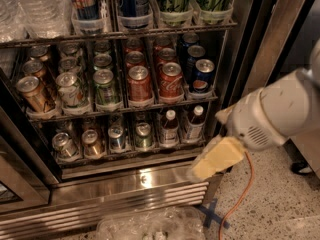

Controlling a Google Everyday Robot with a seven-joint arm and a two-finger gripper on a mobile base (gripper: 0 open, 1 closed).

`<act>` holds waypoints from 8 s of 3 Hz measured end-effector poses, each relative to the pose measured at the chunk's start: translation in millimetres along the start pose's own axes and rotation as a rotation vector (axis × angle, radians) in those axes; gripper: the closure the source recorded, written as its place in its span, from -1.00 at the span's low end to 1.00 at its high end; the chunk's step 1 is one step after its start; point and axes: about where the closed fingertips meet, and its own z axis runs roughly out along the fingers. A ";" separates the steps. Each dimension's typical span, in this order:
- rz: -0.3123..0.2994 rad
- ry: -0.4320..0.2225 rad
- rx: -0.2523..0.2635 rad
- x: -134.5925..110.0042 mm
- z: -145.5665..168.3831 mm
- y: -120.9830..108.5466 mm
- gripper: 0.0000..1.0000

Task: Pick redbull can from bottom shelf of fridge

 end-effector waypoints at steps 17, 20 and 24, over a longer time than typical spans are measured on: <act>0.527 -0.926 0.344 21.9 284.6 68.2 -1.00; 0.509 -0.949 0.528 -12.8 350.5 49.2 -1.00; 0.276 -1.036 0.753 -73.9 334.7 10.9 -1.00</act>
Offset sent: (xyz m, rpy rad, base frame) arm -0.0248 0.0262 -0.0232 0.1108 0.0086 -0.0825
